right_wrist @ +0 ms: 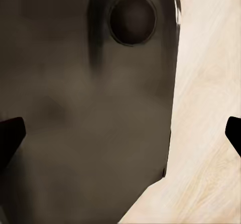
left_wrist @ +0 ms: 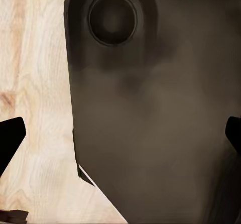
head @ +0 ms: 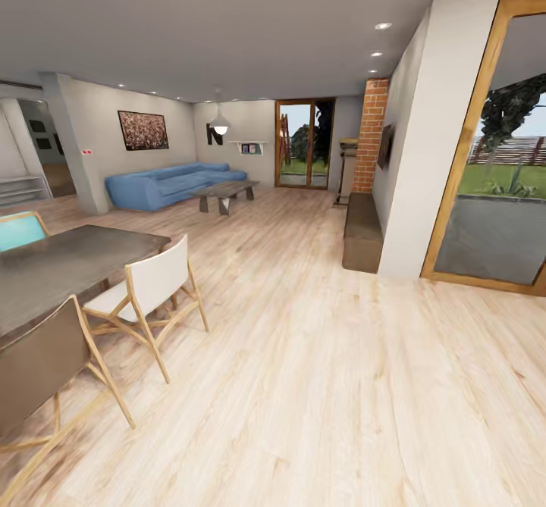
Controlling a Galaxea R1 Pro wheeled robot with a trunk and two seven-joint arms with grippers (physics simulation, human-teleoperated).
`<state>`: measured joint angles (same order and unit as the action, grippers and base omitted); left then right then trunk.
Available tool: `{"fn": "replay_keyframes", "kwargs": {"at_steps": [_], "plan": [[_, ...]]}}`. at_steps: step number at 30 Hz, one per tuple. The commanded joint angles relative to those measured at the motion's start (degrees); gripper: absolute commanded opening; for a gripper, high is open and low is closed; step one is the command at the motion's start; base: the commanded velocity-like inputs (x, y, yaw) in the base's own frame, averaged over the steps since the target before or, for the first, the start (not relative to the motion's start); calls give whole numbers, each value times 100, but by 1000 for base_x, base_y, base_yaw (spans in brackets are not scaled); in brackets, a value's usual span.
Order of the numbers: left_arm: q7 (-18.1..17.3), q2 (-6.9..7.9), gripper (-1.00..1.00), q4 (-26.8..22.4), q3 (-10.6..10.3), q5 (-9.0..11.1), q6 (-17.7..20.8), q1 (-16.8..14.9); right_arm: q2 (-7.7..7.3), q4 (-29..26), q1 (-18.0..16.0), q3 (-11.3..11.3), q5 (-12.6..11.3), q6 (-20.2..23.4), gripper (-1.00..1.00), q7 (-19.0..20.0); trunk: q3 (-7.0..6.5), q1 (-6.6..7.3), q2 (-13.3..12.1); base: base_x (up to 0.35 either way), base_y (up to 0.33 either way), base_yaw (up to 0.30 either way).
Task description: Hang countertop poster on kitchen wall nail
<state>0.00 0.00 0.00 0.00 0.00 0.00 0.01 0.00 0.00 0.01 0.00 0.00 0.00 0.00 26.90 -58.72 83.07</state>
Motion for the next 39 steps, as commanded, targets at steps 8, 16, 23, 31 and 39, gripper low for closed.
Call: {"fn": "replay_keyframes", "kwargs": {"at_steps": [8,16,23,31,39], "plan": [[-17,-258,100,-257,-197,-62,-198,47,-115,-262,-265,29,28,-203,100,4,3,0,1,0,0,0],[-17,-412,100,-514,-197,-62,-198,47,-115,-396,-477,29,28,-203,100,4,3,0,1,0,0,0],[-7,-507,100,-740,-148,-69,-272,24,-168,-450,-572,15,6,-243,100,-3,3,0,1,0,0,0],[1,-498,100,-1825,-127,-78,-798,9,-281,-868,-853,1,-19,-1473,100,-8,3,0,1,0,0,0],[0,-253,100,-2103,-115,-79,-832,8,-305,-890,-875,0,-18,-1528,100,-9,3,0,1,0,0,0]]}}
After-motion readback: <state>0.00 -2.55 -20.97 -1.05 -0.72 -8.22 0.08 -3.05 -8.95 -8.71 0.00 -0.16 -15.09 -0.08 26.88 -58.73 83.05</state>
